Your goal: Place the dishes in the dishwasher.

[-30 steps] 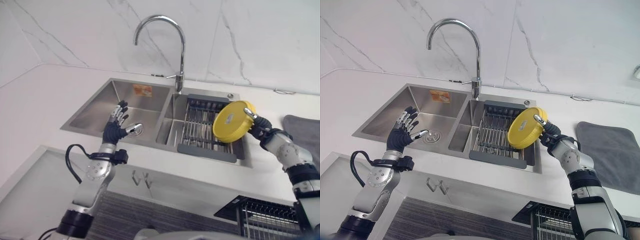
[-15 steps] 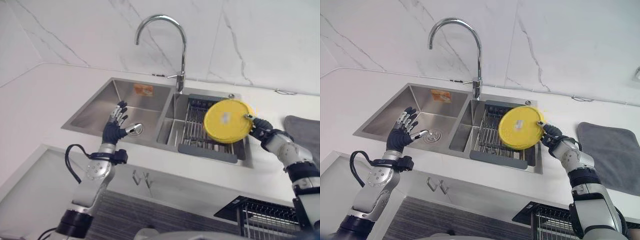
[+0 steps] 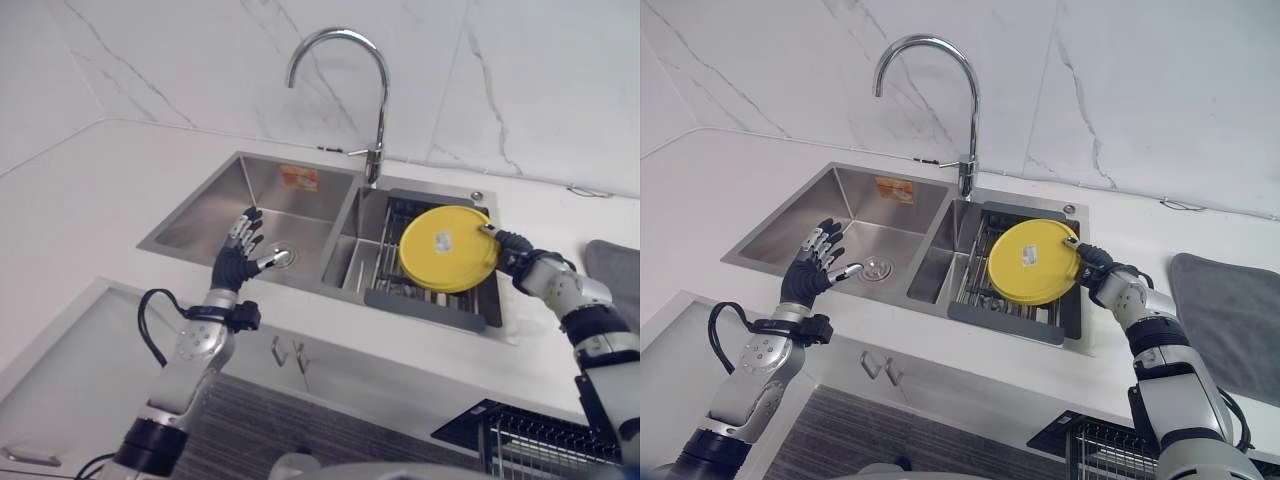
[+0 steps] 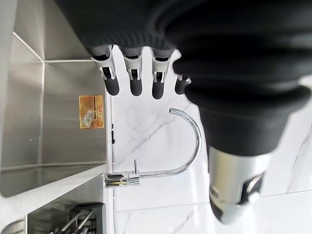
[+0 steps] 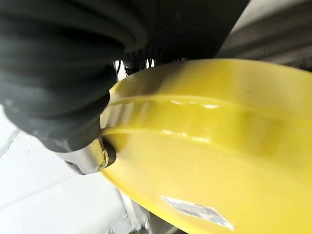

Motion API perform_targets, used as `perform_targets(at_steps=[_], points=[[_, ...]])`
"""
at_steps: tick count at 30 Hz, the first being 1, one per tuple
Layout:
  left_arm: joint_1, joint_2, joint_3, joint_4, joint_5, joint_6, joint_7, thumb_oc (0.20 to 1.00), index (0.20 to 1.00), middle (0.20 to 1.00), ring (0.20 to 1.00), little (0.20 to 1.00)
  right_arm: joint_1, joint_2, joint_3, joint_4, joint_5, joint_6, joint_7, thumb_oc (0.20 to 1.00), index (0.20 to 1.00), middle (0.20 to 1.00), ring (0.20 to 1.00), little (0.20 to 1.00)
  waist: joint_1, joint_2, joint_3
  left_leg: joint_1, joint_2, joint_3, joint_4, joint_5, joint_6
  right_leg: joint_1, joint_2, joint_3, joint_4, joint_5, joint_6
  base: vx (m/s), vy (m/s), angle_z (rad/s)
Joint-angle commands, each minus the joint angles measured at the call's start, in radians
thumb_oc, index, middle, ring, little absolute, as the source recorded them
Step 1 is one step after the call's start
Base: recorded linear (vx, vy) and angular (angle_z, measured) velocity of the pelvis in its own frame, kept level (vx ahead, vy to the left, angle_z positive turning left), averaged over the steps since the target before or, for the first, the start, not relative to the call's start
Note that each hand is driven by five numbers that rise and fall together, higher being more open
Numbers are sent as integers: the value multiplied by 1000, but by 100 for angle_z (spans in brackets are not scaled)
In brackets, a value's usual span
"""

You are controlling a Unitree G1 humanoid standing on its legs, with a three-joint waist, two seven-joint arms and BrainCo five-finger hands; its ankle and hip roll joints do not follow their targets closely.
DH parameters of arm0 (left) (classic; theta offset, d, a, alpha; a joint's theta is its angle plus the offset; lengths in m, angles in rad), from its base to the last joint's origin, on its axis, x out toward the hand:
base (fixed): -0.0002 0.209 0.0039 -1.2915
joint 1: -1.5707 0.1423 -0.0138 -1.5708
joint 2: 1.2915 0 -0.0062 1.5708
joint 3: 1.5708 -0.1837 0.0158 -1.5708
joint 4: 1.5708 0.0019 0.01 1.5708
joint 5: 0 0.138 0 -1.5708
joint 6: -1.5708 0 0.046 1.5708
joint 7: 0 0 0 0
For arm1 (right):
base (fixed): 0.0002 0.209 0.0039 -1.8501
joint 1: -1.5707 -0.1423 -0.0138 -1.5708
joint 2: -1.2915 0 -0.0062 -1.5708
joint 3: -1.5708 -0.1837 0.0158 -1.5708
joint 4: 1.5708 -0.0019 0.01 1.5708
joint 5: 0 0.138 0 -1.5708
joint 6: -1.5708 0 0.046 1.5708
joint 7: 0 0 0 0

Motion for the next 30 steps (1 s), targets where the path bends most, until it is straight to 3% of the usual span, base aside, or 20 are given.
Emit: perform_targets(at_steps=[1, 8, 15, 18, 20, 21, 22, 24, 26, 29, 30], points=[[-43, 41, -20, -13, -20, -61, -16, 1000, 1000, 1000, 1000, 1000, -84, -18, -18, -89, 84, -130, 86, 200, 200, 200, 200, 200, 17, -34, -19, 35, 34, 4, -2, -50, -27, 31, -30, 31, 2, -31, 0, 0, 0, 0], [2, 43, 6, -21, -19, -86, -63, 1000, 1000, 1000, 1000, 1000, 51, 48, -98, -361, 224, -240, 61, 200, 200, 200, 200, 200, 2, -28, -21, 34, 39, 10, -2, -49, -23, 24, -23, 30, 2, -33, -5, -13, -59, 0], [52, 18, 45, -34, 9, -85, -48, 1000, 1000, 1000, 1000, 1000, 262, 119, -159, -667, 250, -303, 18, 200, 200, 200, 200, 200, -51, -11, -27, 35, 64, 47, -2, -38, -25, -4, -3, 62, 2, -33, -16, -21, -134, -4], [86, -8, 77, -57, -13, -99, -54, 1000, 1000, 1000, 1000, 1000, 384, 140, -221, -780, 248, -317, 22, 200, 200, 200, 200, 200, -82, 1, -28, 41, 67, 96, -2, -23, -29, -26, 6, 87, 2, -28, -15, -68, -5, -14], [105, -33, 87, -77, -18, -130, -49, 1000, 1000, 1000, 1000, 1000, 403, 142, -241, -802, 255, -315, 23, 200, 200, 200, 200, 200, -80, -3, -3, 27, 61, 44, 64, -22, -43, -36, 3, 133, 2, -19, -22, -215, 310, -28], [111, -56, 95, -92, -3, -151, -22, 1000, 1000, 1000, 1000, 1000, 385, 153, -230, -796, 232, -295, 48, 200, 200, 200, 200, 200, -68, -24, 23, -22, 43, -67, 211, -37, -42, -48, -12, 193, 2, 3, -23, -275, 484, -42], [109, -61, 97, -102, 2, -154, -13, 1000, 1000, 1000, 1000, 1000, 382, 157, -222, -799, 228, -297, 46, 200, 200, 200, 200, 200, -67, -28, 30, -24, 30, -95, 211, -59, -33, -53, -21, 212, 2, 13, -17, -259, 535, -94], [93, -61, 108, -108, 18, -177, -11, 1000, 1000, 1000, 1000, 1000, 415, 183, -221, -836, 225, -314, 53, 200, 200, 200, 200, 200, -91, -28, 48, 9, 3, -81, 141, -107, -4, -88, -72, 238, 2, 60, 22, -221, 530, -146], [62, -54, 111, -94, 20, -185, -26, 1000, 1000, 1000, 1000, 1000, 449, 211, -235, -876, 227, -332, 50, 200, 200, 200, 200, 200, -119, -27, 60, 51, -11, -72, 72, -116, 4, -131, -124, 242, 5, 111, 66, -185, 485, -43], [47, -45, 129, -113, 31, -198, -62, 1000, 1000, 1000, 1000, 1000, 521, 234, -280, -934, 257, -325, 63, 200, 200, 200, 200, 200, -140, -38, 83, 81, -71, -126, 39, -134, 19, -199, -196, 239, 54, 209, 80, -157, 416, 13], [54, -39, 139, -122, 37, -207, -56, 1000, 1000, 1000, 1000, 1000, 539, 241, -276, -950, 258, -319, 67, 200, 200, 200, 200, 200, -138, -43, 90, 92, -87, -125, 29, -138, 25, -219, -205, 205, 81, 236, 87, -129, 351, 21]])
